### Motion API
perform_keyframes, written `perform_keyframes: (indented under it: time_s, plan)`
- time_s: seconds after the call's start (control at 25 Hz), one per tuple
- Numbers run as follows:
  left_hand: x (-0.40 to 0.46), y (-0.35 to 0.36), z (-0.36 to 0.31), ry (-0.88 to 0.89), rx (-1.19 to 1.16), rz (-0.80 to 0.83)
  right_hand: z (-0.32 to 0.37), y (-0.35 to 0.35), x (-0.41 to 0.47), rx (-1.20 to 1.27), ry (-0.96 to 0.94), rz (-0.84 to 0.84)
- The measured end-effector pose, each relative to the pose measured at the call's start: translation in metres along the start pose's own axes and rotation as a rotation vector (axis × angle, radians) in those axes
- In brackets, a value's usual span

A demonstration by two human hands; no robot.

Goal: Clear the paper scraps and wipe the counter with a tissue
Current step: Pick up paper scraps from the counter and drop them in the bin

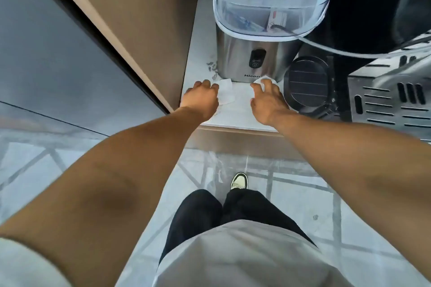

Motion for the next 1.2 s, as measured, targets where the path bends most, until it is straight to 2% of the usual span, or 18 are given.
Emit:
perform_keyframes:
  time_s: [0.28,0.4,0.64,0.92,1.2]
  plan:
    - [0.027,0.016,0.002,0.226,0.057,0.111,-0.005,0.018,0.011,-0.043,0.055,-0.008]
    - [0.028,0.021,0.006,0.234,0.058,0.157,-0.004,0.018,0.011,0.029,0.081,-0.045]
    - [0.026,0.028,0.006,0.244,0.049,0.106,0.003,0.024,0.001,0.185,0.174,-0.092]
    - [0.018,0.02,0.009,0.218,-0.03,0.141,0.013,0.016,-0.013,0.168,0.225,-0.039]
    - [0.006,0.006,0.003,0.288,-0.06,0.109,0.015,-0.001,-0.046,0.153,0.304,-0.13]
Point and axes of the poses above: each hand's wrist, its own x-axis towards the middle knuckle, its own y-axis out of the palm, z = x × y, the point moved 2 cm from there along x, towards the middle knuckle, and after that the axes turned 8 degrees about y, right-handed, at the moved point
